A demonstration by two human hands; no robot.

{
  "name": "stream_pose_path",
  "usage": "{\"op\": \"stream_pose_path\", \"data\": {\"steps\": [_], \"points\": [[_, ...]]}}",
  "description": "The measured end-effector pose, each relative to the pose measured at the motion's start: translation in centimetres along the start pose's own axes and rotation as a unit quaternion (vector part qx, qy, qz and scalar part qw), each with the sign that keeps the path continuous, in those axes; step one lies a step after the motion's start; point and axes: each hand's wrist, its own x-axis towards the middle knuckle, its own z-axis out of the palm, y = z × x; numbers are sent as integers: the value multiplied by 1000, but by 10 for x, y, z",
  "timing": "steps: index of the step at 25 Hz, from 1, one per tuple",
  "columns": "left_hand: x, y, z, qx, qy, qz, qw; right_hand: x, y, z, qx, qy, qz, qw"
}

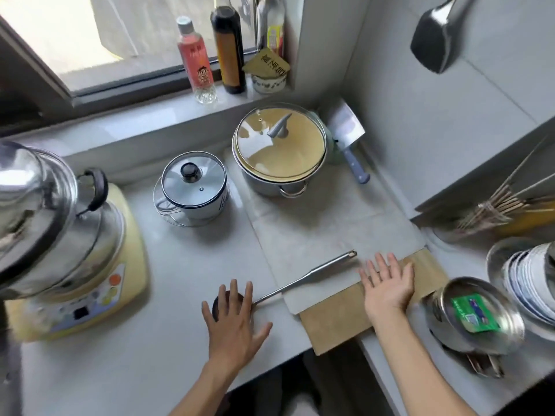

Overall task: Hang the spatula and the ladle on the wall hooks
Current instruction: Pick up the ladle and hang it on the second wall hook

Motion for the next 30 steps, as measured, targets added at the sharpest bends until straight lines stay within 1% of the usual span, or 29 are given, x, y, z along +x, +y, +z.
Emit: {"op": "stream_pose_path", "data": {"steps": [3, 6, 8, 10, 11, 13, 15, 18, 20, 23, 25, 27, 30], "points": [[4, -3, 3, 15, 26, 18, 999, 15, 17, 3, 47, -19, 53, 997], [6, -9, 5, 19, 27, 12, 999, 14, 48, 17, 40, -65, 120, 990], [4, -11, 8, 22, 15, 5, 1000, 3, 73, 29, 4, -110, 174, 979], [2, -11, 10, 21, 8, -3, 1000, -13, 97, 39, -47, -139, 223, 964], [2, -11, 11, 18, 6, -13, 1000, -19, 108, 44, -76, -144, 237, 958], [3, -11, 10, 1, 11, -41, 999, -28, 119, 52, -121, -147, 236, 953], [7, -13, 0, -8, 31, -63, 997, -34, 111, 66, -143, -182, 213, 949], [13, -4, -33, -7, 91, -22, 996, -42, 69, 94, -166, -246, 154, 942], [22, 13, -64, 2, 139, 25, 990, -50, 26, 120, -183, -291, 88, 935], [40, 46, -120, 6, 201, 74, 977, -69, -47, 165, -198, -342, -21, 918], [49, 73, -159, 3, 237, 105, 966, -83, -98, 190, -196, -363, -73, 908], [59, 99, -194, -5, 267, 135, 954, -96, -144, 210, -191, -380, -106, 899], [74, 147, -249, -29, 315, 183, 931, -120, -217, 234, -183, -389, -172, 886]]}}
